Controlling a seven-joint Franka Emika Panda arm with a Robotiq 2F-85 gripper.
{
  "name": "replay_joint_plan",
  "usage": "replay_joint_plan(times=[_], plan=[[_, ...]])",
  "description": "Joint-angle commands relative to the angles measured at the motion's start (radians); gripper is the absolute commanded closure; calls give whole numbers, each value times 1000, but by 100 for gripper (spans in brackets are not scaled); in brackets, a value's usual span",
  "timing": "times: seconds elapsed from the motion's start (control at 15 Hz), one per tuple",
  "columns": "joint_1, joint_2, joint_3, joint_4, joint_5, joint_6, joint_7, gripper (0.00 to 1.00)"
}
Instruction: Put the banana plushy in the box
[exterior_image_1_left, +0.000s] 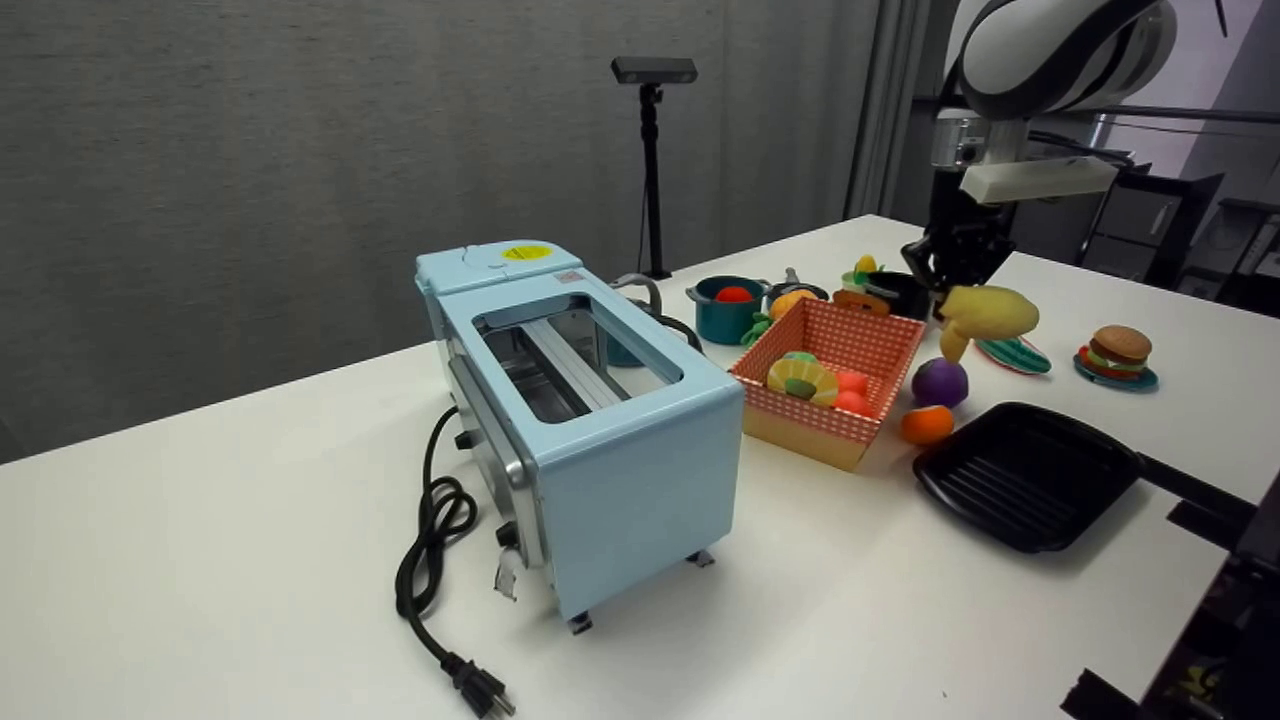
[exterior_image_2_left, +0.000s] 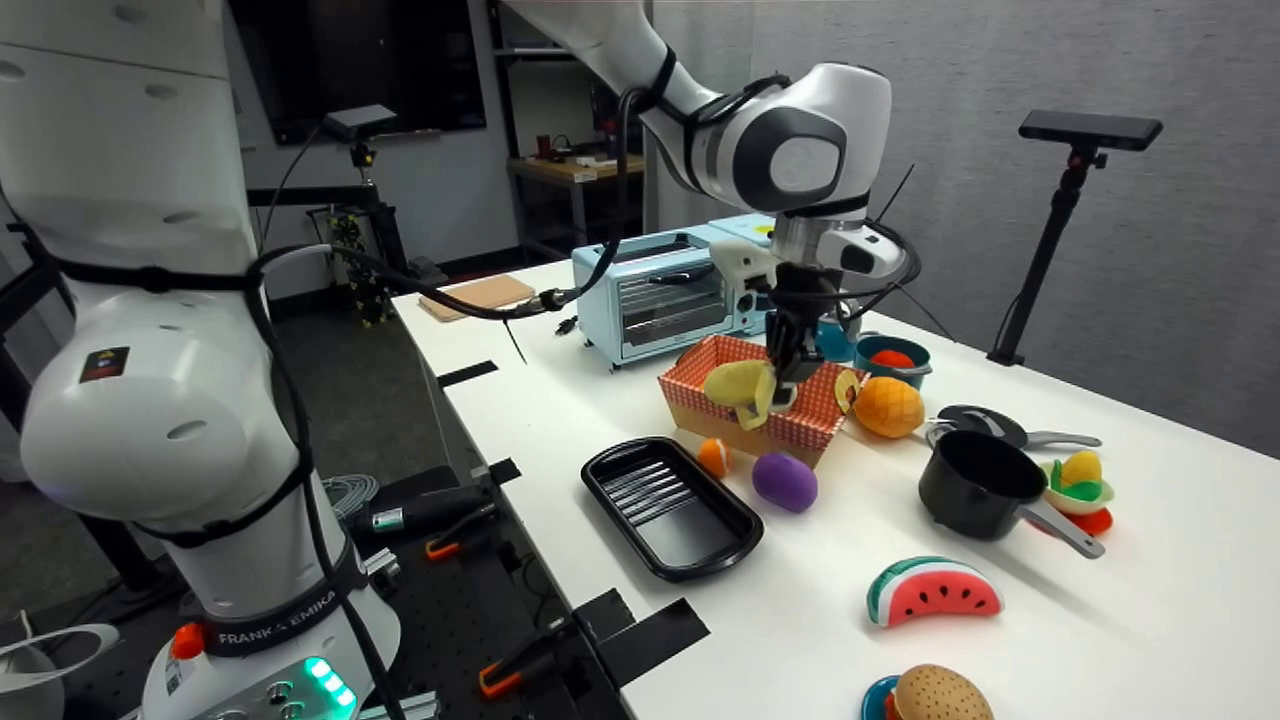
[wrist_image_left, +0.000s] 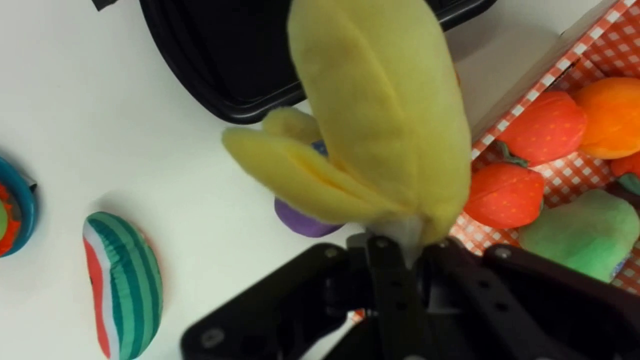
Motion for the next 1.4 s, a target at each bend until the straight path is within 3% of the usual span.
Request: replay_joint_plan(times=[0.0, 0.47, 0.93, 1.0, 1.07, 1.13, 1.2, 1.33], plan=[[21, 24, 7, 60, -38, -61, 19, 98], [52, 132, 24, 246, -45, -122, 9, 98], [32, 243, 8, 420, -25, -189, -10, 98], [26, 256, 5, 438, -15, -199, -9, 88], [22, 268, 3, 453, -13, -209, -9, 67], [34, 226, 5, 381, -22, -154, -5, 89], [30, 239, 3, 395, -22, -160, -5, 88], [27, 253, 1, 410, -21, -164, -5, 73]])
